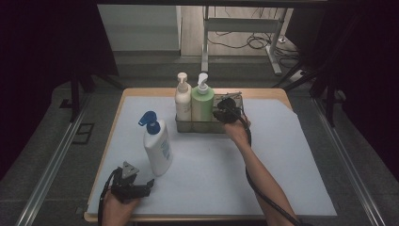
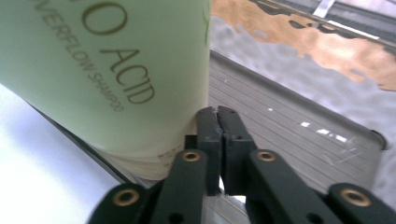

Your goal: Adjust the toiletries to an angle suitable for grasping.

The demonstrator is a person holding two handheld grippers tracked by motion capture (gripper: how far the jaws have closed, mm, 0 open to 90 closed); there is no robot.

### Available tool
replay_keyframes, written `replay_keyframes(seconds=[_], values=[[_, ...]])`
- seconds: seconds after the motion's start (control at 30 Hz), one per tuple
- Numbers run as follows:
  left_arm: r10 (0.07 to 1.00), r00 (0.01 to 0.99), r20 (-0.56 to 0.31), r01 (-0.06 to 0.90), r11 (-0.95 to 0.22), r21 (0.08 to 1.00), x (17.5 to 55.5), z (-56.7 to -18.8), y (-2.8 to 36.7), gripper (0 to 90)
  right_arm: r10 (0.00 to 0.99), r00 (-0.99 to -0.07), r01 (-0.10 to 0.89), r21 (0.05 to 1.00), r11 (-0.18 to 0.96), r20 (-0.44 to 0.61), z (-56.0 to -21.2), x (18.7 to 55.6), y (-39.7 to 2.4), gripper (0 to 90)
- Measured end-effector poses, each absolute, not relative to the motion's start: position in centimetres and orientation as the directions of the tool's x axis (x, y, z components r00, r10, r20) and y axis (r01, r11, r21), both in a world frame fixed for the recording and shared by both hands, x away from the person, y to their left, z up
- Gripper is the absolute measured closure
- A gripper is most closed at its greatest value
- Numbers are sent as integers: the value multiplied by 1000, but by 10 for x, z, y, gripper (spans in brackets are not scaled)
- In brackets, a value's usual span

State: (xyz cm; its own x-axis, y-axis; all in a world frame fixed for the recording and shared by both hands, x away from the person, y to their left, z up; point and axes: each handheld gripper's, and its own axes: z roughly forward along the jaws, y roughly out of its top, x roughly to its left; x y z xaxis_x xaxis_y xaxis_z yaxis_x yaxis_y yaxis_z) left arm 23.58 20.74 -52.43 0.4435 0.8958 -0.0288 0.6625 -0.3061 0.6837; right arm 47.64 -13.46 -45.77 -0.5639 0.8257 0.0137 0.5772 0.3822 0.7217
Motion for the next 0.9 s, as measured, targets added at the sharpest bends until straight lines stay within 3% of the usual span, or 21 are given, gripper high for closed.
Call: replay_keyframes(seconds=[0.67, 0.9], values=[[896, 444, -29, 662, -306, 684, 236, -524, 207, 125, 807, -590, 512, 759, 402, -29, -442, 454, -147, 409], [896, 443, -31, 663, -305, 683, 236, -524, 207, 124, 777, -628, 474, 772, 423, -40, -441, 440, -149, 317]])
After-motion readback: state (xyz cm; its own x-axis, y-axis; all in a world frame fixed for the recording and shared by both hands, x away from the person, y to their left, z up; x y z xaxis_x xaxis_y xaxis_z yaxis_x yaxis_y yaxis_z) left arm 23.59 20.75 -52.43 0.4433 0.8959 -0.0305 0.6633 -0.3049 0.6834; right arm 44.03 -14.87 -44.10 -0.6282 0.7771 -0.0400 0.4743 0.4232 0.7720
